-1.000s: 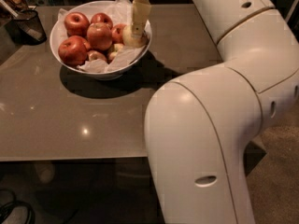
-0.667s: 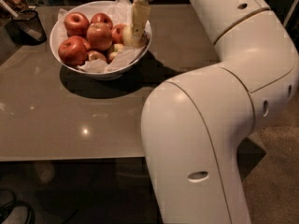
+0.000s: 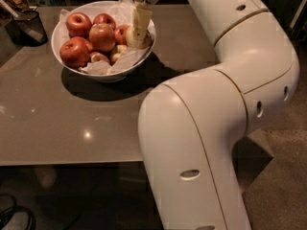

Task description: Pick apple from white bowl

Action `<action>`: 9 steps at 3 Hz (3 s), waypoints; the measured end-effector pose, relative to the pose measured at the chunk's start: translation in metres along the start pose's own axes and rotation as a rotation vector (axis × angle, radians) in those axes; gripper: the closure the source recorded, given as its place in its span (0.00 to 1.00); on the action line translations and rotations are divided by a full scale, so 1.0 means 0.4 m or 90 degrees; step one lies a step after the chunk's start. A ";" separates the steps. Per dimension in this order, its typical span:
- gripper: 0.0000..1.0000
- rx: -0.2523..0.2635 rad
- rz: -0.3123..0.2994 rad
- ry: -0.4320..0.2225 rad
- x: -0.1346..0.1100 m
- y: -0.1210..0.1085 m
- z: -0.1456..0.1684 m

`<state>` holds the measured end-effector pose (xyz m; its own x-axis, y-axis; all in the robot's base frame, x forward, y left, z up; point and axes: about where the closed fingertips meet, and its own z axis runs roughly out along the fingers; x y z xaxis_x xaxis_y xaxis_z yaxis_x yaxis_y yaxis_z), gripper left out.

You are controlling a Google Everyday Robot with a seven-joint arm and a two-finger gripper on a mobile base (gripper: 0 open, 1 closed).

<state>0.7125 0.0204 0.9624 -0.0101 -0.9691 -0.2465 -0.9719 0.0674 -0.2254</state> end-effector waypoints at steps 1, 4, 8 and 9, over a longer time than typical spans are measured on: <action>0.27 -0.010 0.003 0.000 0.003 0.002 0.017; 0.26 -0.036 0.018 -0.008 0.012 0.008 0.047; 0.24 -0.073 0.007 -0.003 0.001 0.022 0.107; 0.42 -0.053 0.008 -0.015 -0.014 -0.001 0.117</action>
Offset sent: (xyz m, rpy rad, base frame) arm -0.0367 -0.0280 -0.0141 -0.0755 0.2333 0.0153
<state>0.7238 0.0367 0.9196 -0.0172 -0.9624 -0.2710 -0.9880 0.0580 -0.1435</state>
